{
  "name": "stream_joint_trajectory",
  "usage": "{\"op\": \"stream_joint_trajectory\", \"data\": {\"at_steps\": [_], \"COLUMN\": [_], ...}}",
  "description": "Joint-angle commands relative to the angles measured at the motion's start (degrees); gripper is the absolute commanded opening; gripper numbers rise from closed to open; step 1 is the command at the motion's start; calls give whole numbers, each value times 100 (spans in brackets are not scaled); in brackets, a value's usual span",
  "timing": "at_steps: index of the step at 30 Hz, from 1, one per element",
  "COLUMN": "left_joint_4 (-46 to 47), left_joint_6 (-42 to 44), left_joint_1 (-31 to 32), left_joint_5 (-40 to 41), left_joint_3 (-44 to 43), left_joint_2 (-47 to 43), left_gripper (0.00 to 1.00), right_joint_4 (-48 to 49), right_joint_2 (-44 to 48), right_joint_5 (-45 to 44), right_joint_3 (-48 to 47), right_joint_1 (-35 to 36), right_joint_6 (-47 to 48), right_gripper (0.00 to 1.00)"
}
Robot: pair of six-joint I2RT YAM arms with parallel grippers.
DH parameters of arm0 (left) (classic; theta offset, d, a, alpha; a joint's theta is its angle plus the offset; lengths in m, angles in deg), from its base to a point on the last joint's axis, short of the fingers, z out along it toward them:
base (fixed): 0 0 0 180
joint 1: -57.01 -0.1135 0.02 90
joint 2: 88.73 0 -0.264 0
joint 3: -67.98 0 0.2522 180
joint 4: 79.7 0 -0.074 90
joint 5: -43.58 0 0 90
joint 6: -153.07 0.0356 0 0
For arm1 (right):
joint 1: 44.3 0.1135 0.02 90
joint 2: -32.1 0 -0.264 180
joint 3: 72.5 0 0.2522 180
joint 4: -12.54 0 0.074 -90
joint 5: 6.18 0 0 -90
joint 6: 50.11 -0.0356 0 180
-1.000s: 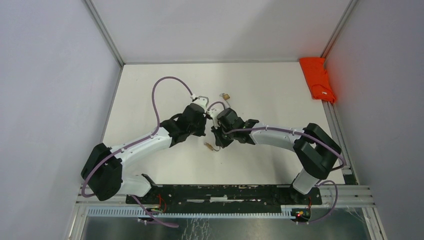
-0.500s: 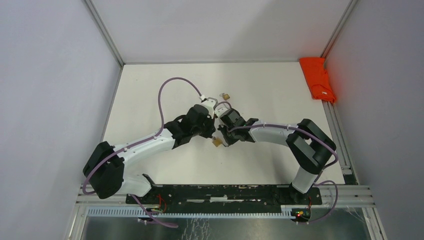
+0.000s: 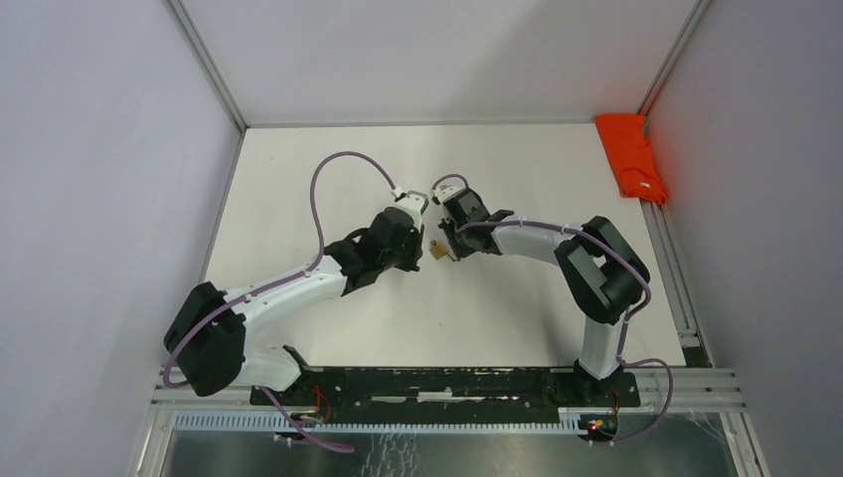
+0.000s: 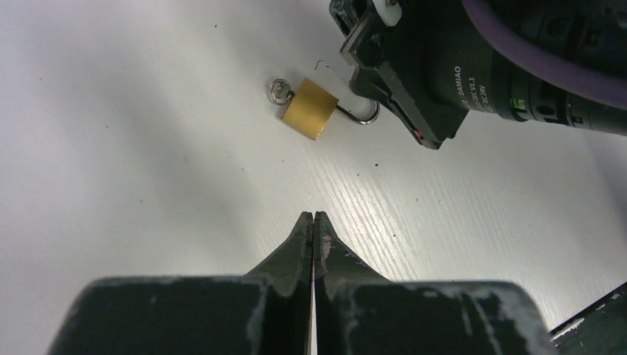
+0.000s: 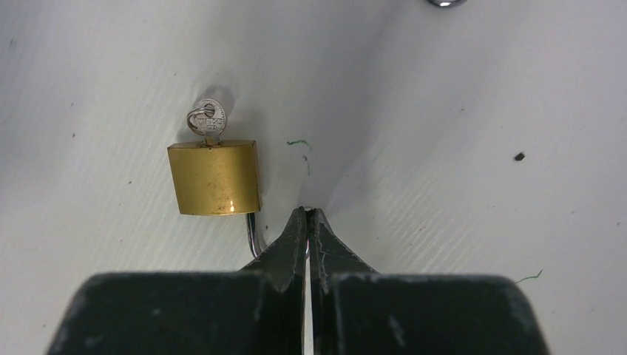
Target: Unlock with the key
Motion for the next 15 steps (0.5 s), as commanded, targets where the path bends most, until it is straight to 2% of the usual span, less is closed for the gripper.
{"op": "stream_joint_trajectory", "data": {"at_steps": [1, 4, 6, 8, 10, 14, 15], "left_joint_4": [33, 24, 0, -19, -27, -44, -77], "left_joint_6": [31, 27, 28, 16, 19, -8, -10], "left_joint_1": [-23, -27, -30, -24, -25, -26, -21], "left_joint_5": [294, 361, 388, 407, 418, 456, 484], "left_joint_3": [-111, -89, -96, -106, -115, -148, -164], "left_joint_2": [-271, -293, -289, -296, -300, -342, -367], "left_gripper": [2, 2, 2, 2, 2, 2, 2], "right_joint_4": [-299, -291, -296, -130, -3, -163, -206], "right_joint_2": [-243, -241, -172, 25, 169, 296, 379], "right_joint_5": [-198, -181, -148, -122, -107, -93, -124], "right_joint_3": [-198, -201, -198, -101, -49, -306, -365], "right_joint_1": [-45, -81, -96, -90, -94, -95, -93], "right_joint_6": [171, 208, 241, 239, 253, 324, 345], "right_gripper": [0, 0, 12, 33, 47, 60, 68]}}
